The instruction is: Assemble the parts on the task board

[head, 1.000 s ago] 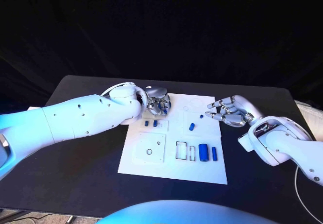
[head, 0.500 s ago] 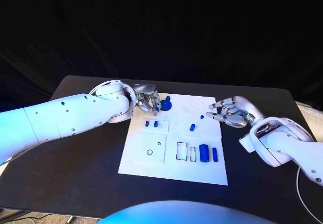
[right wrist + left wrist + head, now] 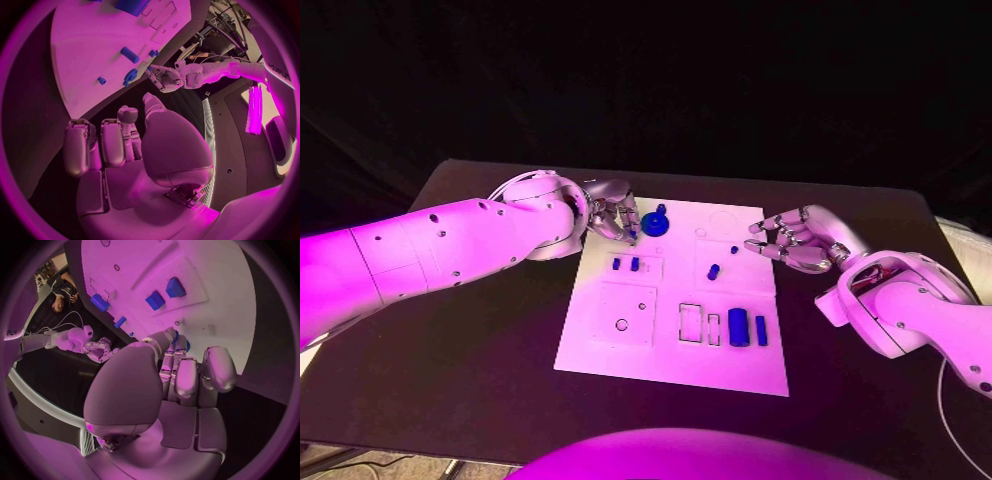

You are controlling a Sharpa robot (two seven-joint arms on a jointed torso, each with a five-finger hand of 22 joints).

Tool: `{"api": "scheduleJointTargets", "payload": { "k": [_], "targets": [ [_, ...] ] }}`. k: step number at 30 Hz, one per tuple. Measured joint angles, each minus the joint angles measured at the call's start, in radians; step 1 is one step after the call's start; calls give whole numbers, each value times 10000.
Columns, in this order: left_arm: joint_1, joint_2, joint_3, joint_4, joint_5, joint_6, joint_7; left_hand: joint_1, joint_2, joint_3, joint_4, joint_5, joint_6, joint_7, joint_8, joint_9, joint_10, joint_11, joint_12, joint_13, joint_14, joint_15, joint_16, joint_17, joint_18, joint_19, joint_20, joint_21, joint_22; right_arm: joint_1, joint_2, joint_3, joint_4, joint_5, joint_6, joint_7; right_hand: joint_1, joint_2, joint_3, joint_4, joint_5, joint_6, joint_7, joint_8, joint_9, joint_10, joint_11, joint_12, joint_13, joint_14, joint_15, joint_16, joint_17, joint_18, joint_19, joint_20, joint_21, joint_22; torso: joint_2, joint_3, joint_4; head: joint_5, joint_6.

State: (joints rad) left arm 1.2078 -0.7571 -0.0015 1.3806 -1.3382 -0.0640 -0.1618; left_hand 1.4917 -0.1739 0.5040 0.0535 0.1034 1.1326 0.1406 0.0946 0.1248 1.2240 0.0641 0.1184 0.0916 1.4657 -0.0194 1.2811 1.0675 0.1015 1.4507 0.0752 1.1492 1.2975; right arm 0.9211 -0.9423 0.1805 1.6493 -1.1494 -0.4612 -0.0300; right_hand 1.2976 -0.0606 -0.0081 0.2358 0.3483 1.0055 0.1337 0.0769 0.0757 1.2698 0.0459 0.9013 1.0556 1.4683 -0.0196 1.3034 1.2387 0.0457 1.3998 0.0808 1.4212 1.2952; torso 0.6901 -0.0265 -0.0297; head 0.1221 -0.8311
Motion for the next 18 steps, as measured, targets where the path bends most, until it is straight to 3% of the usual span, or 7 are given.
{"api": "scheduleJointTargets", "payload": {
  "k": [18],
  "targets": [
    [-19, 162, -25, -178, 2, 444, -113, 0, 0, -1, 0, 0, -1, -1, -1, 0, -1, 0, 0, 1, 0, 0, 0, -27, 0, 0, 0, 0, -2, 0, -1, 1, 6, 0, 0, 0, 0, 0, 0, 0, 0, 0, 0, 0, 0, 0, 0, 0, 0, 0, 0, 0, 0, 0, 0, 0, 0, 0, 3, 2, -8, 34, -35]
  ]
}}
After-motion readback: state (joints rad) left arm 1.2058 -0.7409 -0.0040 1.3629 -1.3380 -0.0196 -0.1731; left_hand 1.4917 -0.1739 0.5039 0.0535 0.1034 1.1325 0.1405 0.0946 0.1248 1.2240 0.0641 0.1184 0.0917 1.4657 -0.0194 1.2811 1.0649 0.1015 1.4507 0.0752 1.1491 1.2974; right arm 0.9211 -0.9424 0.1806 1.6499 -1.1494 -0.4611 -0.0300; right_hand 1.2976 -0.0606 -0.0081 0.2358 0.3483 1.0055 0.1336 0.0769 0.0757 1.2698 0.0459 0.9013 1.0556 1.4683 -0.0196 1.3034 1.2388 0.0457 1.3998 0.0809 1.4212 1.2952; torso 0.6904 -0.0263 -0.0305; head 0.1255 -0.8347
